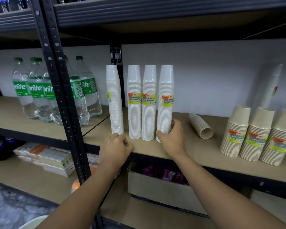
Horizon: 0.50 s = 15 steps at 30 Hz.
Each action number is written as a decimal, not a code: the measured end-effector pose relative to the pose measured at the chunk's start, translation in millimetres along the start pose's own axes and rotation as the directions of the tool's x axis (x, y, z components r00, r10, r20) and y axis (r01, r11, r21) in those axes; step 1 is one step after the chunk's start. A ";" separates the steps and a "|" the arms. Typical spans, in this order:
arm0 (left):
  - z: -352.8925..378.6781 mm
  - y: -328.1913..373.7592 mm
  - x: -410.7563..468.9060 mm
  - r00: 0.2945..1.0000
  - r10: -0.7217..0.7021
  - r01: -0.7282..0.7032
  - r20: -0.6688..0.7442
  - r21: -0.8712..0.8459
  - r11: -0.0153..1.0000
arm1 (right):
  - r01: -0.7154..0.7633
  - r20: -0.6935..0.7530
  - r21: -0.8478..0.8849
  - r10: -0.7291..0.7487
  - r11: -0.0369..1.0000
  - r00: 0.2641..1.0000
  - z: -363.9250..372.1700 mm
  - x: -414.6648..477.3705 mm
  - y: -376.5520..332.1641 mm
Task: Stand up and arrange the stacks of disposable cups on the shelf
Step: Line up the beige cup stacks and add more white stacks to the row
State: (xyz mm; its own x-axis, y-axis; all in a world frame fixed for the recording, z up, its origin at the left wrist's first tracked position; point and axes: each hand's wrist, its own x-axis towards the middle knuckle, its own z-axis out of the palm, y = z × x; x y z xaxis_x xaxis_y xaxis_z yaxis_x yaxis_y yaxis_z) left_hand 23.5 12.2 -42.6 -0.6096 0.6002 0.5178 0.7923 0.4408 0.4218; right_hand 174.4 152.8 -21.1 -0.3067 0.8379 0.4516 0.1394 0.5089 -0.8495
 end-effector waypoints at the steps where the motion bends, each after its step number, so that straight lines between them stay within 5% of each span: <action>1: 0.0 0.3 -0.1 1.000 -0.004 0.004 0.000 -0.005 1.000 | 0.002 -0.007 -0.009 -0.002 1.000 1.000 0.3 0.5 1.2; 15: 0.0 1.0 -0.5 1.000 -0.006 0.006 0.006 -0.008 1.000 | -0.013 0.047 -0.011 0.014 1.000 0.999 0.7 2.5 5.0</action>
State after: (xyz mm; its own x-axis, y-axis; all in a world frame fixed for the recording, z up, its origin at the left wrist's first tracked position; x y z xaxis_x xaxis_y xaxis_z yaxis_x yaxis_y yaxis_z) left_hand 24.6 12.3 -42.4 -0.6139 0.6020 0.5106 0.7886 0.4391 0.4304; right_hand 173.7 157.3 -24.4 -0.3491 0.8345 0.4264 0.1536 0.4998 -0.8524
